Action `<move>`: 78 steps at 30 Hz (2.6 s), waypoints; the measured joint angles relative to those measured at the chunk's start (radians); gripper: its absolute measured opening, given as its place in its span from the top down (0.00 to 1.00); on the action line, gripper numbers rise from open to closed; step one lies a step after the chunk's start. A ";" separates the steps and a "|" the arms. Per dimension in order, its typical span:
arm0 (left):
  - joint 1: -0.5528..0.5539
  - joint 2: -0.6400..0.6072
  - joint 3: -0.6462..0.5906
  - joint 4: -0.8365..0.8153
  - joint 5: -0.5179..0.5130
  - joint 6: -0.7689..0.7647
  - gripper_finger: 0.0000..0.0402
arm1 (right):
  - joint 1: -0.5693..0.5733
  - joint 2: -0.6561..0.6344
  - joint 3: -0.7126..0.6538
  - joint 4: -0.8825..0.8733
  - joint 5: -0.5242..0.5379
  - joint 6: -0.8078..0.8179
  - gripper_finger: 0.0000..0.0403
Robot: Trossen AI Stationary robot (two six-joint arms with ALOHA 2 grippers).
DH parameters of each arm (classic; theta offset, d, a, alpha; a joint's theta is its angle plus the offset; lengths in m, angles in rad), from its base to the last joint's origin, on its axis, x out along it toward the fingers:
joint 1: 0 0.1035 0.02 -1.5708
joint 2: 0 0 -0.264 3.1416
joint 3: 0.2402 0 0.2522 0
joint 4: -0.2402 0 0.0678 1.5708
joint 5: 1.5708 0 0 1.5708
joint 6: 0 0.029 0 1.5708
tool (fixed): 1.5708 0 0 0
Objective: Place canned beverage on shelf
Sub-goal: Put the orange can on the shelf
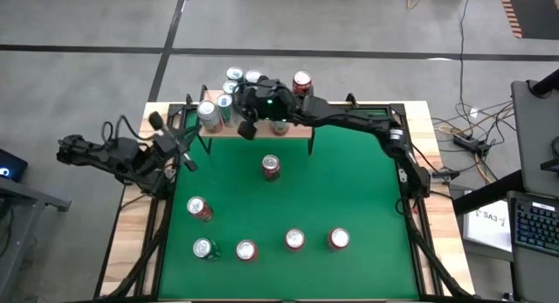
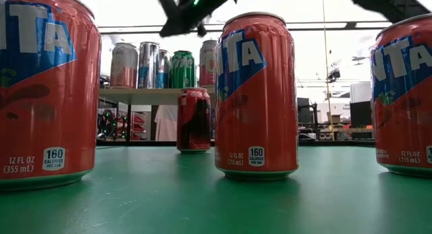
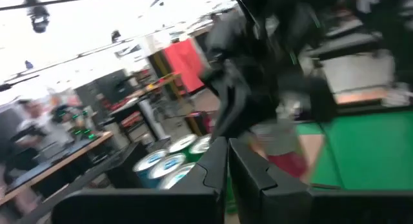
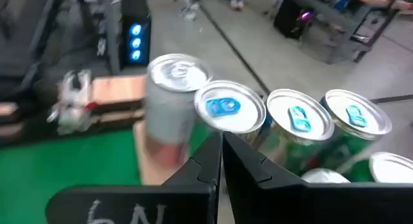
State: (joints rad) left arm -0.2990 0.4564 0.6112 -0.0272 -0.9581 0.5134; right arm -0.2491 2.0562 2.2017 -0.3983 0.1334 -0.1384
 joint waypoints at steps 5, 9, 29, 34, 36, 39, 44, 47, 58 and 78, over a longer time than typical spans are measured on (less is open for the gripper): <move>0.014 0.089 0.014 0.057 0.033 -0.024 1.00 | -0.007 -0.193 0.004 -0.273 0.029 0.009 0.98; 0.087 0.195 0.119 0.062 -0.016 0.006 1.00 | -0.016 -0.308 0.003 -0.414 0.032 0.038 0.98; 0.882 0.670 0.769 -0.820 0.655 -0.127 1.00 | -0.013 -0.418 0.001 -0.803 0.024 0.087 0.98; 0.910 0.709 0.799 -0.859 0.688 -0.111 1.00 | -0.011 -0.420 0.000 -0.805 0.024 0.093 0.98; 0.921 0.723 0.799 -0.869 0.685 -0.115 1.00 | -0.012 -0.421 0.000 -0.806 0.025 0.089 0.98; 0.925 0.737 0.791 -0.899 0.677 -0.142 1.00 | -0.012 -0.420 0.000 -0.807 0.024 0.089 0.98; 0.930 0.739 0.753 -0.897 0.644 -0.163 1.00 | -0.011 -0.420 0.000 -0.820 0.024 0.088 0.98; 0.930 0.738 0.747 -0.895 0.642 -0.182 1.00 | -0.011 -0.420 0.000 -0.821 0.024 0.088 0.98; 0.928 0.738 0.744 -0.900 0.689 -0.227 1.00 | -0.011 -0.419 0.000 -0.821 0.024 0.094 0.98; 0.908 0.737 0.743 -0.928 0.741 -0.276 1.00 | -0.011 -0.419 0.001 -0.821 0.025 0.094 0.98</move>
State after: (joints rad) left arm 0.6092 1.1934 1.3544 -0.9550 -0.2166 0.2374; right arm -0.2604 1.6371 2.2024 -1.2196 0.1581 -0.0446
